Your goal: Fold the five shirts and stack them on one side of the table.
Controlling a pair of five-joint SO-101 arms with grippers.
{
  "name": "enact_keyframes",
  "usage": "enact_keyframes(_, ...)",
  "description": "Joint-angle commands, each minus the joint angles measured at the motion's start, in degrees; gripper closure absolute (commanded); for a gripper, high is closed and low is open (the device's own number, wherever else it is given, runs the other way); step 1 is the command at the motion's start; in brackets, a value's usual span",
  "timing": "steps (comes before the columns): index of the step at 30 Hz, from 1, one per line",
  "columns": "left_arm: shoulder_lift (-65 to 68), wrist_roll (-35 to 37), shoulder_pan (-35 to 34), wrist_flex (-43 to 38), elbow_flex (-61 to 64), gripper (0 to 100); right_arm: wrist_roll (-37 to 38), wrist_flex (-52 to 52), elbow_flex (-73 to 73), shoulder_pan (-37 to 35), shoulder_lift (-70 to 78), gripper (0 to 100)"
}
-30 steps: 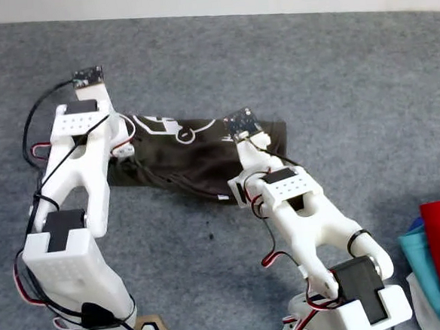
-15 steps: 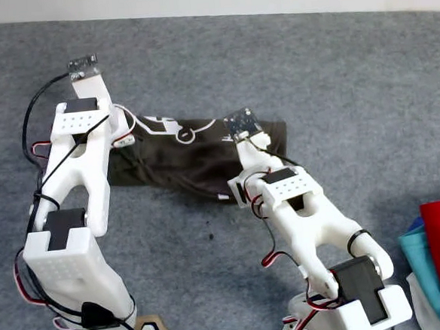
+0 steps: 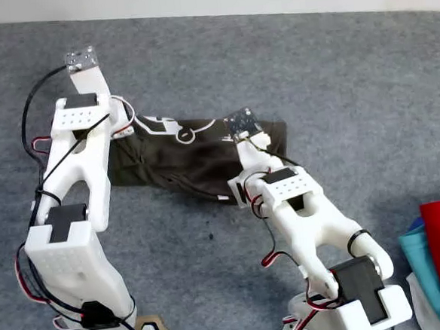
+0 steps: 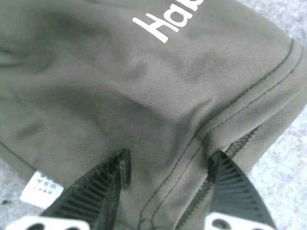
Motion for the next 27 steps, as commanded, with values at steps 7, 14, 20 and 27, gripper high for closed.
enact_keyframes(7, -0.1, 0.3, -0.4, 7.6, -2.0, 99, -4.7, -0.8, 4.1, 5.8, -15.9, 73.6)
enact_keyframes(14, 0.0, 0.0, -0.7, 5.7, -0.2, 99, -8.7, -0.9, 8.4, 7.6, -21.8, 73.1)
enact_keyframes(20, -0.1, -0.1, -0.8, 4.7, 0.7, 99, -13.0, -0.6, 4.1, 6.3, -12.4, 65.7)
enact_keyframes(27, -0.1, -0.1, -2.0, 4.7, 0.6, 99, -15.1, 2.2, -7.7, 5.8, 2.7, 65.6)
